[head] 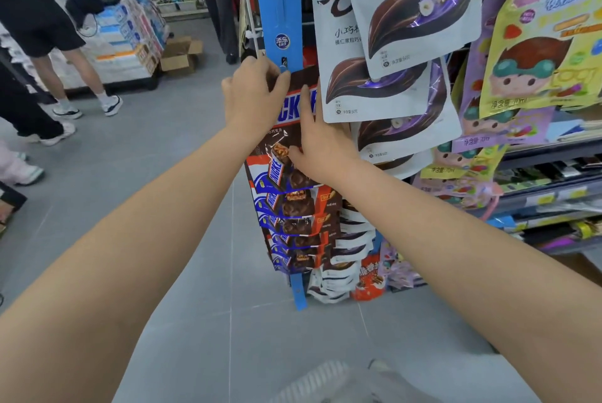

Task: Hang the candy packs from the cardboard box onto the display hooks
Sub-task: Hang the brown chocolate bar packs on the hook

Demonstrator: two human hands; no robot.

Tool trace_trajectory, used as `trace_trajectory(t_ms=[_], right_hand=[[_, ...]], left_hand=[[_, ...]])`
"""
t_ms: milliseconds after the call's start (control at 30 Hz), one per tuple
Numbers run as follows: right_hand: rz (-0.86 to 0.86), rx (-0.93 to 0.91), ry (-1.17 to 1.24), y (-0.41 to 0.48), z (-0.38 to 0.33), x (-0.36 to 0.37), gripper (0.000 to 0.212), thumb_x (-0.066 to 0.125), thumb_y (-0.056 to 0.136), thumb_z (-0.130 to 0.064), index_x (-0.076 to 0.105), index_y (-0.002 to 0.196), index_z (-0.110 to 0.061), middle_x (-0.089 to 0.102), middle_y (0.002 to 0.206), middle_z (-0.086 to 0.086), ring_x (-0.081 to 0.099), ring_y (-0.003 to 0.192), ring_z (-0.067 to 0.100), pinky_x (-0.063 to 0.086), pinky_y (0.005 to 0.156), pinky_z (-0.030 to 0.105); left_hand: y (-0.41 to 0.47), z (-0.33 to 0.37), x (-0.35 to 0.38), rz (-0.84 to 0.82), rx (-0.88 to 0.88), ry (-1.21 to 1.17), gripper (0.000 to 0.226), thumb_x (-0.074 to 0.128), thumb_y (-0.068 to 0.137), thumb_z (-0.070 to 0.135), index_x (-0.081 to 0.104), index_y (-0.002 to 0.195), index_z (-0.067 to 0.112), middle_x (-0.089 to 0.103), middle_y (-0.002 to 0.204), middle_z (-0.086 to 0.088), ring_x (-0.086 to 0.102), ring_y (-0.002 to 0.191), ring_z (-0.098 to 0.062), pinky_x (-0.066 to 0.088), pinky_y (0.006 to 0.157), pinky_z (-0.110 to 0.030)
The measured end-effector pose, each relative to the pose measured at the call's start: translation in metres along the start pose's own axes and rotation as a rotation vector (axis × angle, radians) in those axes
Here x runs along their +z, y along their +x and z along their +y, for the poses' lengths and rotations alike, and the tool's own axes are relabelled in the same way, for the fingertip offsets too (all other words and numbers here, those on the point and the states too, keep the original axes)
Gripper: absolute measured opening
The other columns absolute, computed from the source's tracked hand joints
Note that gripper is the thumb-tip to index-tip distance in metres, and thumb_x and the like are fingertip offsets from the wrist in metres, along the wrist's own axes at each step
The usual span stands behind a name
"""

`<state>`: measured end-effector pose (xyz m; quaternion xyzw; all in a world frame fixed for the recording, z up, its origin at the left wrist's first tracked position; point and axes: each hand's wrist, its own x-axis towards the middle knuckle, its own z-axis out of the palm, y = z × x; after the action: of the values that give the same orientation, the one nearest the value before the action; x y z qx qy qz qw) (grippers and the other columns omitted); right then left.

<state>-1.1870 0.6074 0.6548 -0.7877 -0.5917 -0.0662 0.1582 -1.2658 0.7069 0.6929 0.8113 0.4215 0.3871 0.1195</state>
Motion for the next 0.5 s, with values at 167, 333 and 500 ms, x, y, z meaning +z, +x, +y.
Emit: trace_trajectory(t_ms=[167,333,500], right_hand=[[-0.054,-0.006,0.016,-0.003,0.0,0.009,0.093,0.055,0.087,-0.046,-0.004,0.149,-0.011,0.009,0.156,0.018,0.021,0.141,0.035,0.03,0.111,0.044],[-0.15,-0.058,-0.09,-0.011,0.003,0.01,0.1,0.054,0.083,-0.054,-0.007,0.149,-0.011,-0.006,0.155,0.023,0.009,0.143,0.039,0.02,0.115,0.046],[-0.149,-0.093,-0.055,-0.03,0.01,0.009,0.09,0.057,0.084,-0.04,0.003,0.15,-0.012,-0.008,0.156,0.02,0.001,0.145,0.035,0.01,0.118,0.044]], left_hand=[[-0.008,-0.014,-0.007,-0.035,0.067,-0.022,0.022,0.054,0.093,0.02,0.055,0.111,0.008,0.062,0.113,-0.007,0.057,0.106,-0.015,0.043,0.082,-0.022],[-0.015,-0.018,-0.009,-0.026,0.126,0.05,0.023,0.054,0.089,0.007,0.054,0.112,0.008,0.059,0.116,-0.007,0.054,0.11,-0.019,0.046,0.09,-0.03],[-0.038,-0.025,-0.004,0.186,0.232,0.187,0.03,0.053,0.078,0.006,0.061,0.106,0.01,0.058,0.112,-0.009,0.053,0.105,-0.025,0.037,0.082,-0.027]])
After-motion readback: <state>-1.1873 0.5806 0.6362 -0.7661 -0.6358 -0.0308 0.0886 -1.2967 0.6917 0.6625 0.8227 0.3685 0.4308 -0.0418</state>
